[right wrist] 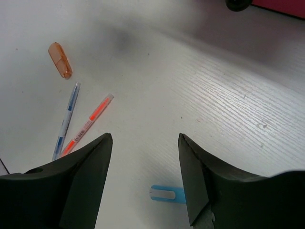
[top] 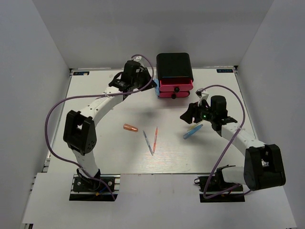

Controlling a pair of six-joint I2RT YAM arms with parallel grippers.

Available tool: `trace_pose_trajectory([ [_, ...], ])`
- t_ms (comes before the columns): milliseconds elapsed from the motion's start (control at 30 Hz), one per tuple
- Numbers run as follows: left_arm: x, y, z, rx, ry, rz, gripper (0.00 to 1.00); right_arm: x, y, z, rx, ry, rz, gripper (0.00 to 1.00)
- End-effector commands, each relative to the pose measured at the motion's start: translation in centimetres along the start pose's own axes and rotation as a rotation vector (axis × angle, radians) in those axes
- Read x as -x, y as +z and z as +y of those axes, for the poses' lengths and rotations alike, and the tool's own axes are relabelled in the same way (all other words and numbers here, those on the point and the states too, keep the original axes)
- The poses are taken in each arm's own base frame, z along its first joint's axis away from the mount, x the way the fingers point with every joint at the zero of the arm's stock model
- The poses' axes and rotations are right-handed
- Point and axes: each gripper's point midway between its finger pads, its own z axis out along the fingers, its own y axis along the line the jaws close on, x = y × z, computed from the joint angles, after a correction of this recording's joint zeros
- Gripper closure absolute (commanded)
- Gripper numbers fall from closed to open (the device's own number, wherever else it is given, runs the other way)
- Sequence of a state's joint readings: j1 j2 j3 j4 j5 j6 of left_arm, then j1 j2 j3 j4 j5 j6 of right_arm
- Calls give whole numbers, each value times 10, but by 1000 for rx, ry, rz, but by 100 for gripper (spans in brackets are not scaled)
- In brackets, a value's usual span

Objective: Sort the stationery into containers
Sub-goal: Pick up the stationery from the center of the board, then place the stationery in the drawer.

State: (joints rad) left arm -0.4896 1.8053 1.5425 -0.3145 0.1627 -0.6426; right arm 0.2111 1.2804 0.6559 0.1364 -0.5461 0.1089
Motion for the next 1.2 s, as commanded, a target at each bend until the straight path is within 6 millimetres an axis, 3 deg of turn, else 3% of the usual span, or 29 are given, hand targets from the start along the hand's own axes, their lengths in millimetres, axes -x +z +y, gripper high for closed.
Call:
trace_pose_trajectory([
  [0, 44, -31, -64, -188, 82, -123, 100, 9, -4, 1, 2, -64, -44, 37],
  [233, 63, -29, -101, -294, 142, -203, 100, 6, -7, 1, -2, -74, -48, 35],
  [267, 64, -24, -99, -286, 141, -213, 100, 6, -7, 2, -1, -77, -48, 35],
  [400, 87, -18, -119, -336, 173, -347, 100, 4, -8, 2, -1, -75, -46, 35],
  [467, 89, -7, -115, -327, 220, -375, 100, 5, -8, 3, -1, -78, -50, 35],
  [533, 95, -3, -124, -345, 265, -405, 100, 3, -9, 2, -6, -83, -49, 35],
  [667, 82, 24, -118, -338, 373, -381, 100, -1, -11, 2, -11, -80, -52, 34],
  [933, 68, 44, -113, -319, 462, -370, 100, -2, -12, 1, -18, -79, -59, 34],
  [1167, 54, 50, -107, -306, 491, -341, 100, -3, -11, 0, -20, -84, -60, 34],
])
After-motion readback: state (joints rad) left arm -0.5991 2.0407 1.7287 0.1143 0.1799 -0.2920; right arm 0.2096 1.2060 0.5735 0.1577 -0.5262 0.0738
